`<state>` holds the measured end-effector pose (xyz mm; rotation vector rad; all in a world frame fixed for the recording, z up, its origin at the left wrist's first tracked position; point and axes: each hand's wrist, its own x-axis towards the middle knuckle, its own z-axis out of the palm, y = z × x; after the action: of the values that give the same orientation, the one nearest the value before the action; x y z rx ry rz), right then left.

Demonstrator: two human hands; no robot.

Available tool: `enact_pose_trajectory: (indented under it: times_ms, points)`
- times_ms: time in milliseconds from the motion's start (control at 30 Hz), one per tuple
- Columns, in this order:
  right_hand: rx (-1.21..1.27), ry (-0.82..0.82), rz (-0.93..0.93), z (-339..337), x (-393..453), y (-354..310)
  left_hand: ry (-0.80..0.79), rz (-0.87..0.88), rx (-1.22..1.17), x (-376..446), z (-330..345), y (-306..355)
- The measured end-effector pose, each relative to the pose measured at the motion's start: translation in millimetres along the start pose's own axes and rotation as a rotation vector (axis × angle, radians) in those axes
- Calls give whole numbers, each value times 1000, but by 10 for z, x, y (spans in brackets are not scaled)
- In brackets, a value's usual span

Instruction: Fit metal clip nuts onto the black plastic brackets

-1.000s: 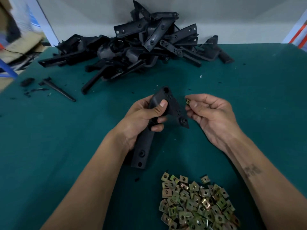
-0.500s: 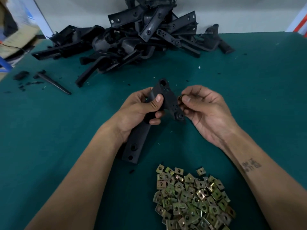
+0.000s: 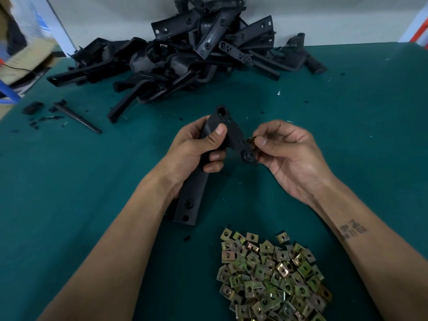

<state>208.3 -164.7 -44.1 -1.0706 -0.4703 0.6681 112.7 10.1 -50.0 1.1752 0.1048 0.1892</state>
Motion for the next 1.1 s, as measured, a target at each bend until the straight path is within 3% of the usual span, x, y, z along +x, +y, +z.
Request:
enact_pose_trajectory:
  times_ms: [633,833,1100]
  points:
    - [-131,3,-5,-27,-29,-61,-119,-49,52,-14,3,12]
    - [-127,-178,70,-42,-63,-151,-278,-71,65,-44,2,2]
    - [204,-364,233,7,-91,-140,-400,-97,-36,-77,27,-18]
